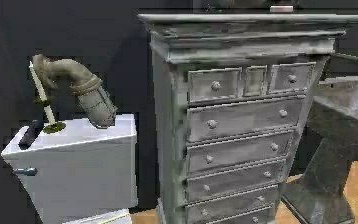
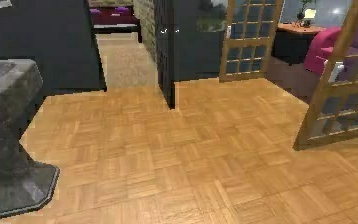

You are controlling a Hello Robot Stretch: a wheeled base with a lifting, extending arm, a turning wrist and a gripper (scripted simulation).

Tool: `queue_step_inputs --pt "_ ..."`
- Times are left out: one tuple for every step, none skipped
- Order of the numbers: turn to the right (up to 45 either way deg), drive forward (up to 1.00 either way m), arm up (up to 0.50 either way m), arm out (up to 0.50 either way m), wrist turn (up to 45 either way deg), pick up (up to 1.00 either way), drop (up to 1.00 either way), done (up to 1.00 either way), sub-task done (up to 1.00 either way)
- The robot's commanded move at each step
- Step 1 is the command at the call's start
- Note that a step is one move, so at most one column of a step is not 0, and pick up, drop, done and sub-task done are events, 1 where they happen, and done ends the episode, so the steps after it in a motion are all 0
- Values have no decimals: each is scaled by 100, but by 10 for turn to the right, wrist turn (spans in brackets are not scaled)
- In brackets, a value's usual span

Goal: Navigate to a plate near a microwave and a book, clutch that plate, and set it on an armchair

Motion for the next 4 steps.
queue_step_inputs --pt "450 0 0 0 0 0 0 0 0" --pt "450 0 0 0 0 0 0 0 0" --pt "0 40 0 0 0 0 0 0 0" --pt "240 0 0 0 0 0 0 0 0"
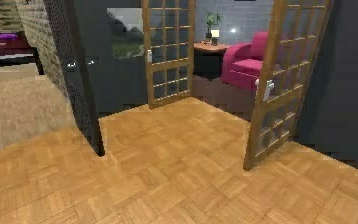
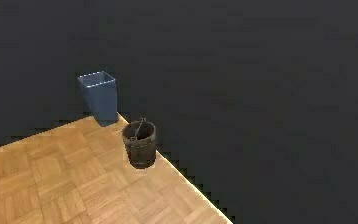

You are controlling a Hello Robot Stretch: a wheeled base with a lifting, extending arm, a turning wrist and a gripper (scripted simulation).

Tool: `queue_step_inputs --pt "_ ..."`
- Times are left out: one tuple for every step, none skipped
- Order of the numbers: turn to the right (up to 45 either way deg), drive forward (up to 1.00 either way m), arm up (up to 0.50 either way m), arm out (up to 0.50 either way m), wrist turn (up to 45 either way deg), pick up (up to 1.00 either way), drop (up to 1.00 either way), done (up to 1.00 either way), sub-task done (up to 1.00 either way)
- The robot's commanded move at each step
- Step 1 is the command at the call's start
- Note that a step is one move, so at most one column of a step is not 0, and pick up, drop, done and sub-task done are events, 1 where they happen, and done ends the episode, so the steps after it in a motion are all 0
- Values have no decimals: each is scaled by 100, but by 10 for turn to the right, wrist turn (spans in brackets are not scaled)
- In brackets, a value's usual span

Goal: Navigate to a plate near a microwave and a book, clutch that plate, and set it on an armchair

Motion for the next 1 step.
queue_step_inputs --pt "0 100 0 0 0 0 0 0 0"
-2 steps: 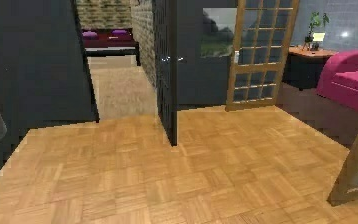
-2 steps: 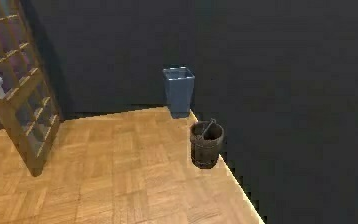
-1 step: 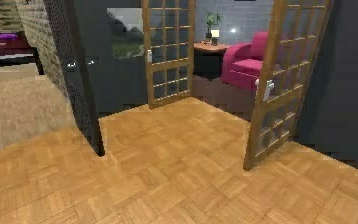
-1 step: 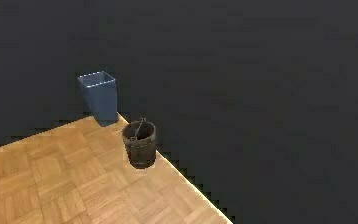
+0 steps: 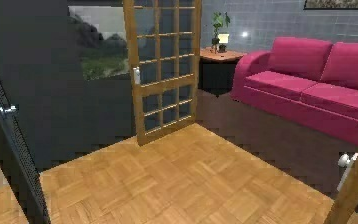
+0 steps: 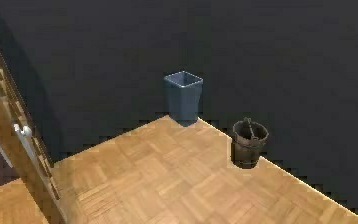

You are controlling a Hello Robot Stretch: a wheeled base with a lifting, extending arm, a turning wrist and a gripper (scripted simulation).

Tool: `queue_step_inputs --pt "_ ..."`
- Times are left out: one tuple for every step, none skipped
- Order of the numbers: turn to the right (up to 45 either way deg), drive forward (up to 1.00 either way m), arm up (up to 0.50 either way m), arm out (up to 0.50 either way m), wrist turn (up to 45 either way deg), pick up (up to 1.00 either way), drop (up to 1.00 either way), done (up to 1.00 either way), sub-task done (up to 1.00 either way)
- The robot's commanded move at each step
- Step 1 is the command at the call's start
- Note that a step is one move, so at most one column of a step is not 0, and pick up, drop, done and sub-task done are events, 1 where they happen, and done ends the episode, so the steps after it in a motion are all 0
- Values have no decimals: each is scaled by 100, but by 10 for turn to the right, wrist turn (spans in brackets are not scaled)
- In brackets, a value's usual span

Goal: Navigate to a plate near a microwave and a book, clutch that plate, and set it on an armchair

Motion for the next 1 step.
queue_step_inputs --pt "0 45 0 0 0 0 0 0 0"
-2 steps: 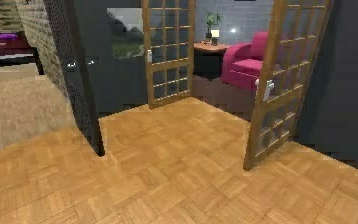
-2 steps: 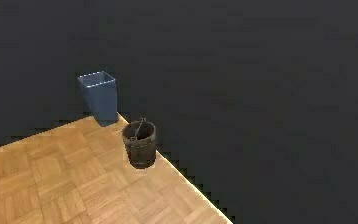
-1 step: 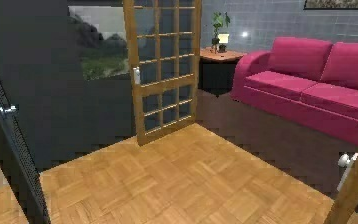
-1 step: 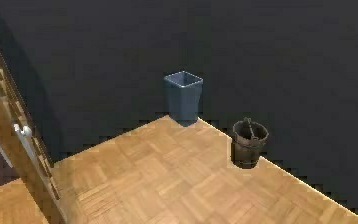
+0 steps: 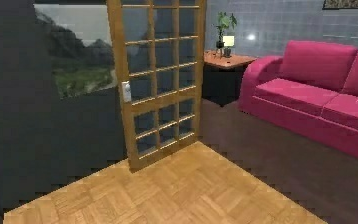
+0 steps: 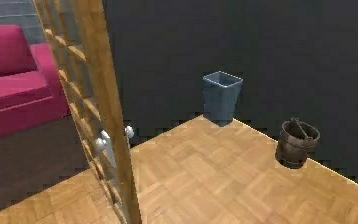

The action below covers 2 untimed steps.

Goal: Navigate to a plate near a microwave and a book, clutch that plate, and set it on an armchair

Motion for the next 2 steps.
queue_step_inputs --pt "60 0 0 0 0 0 0 0 0" --pt "0 40 0 0 0 0 0 0 0"
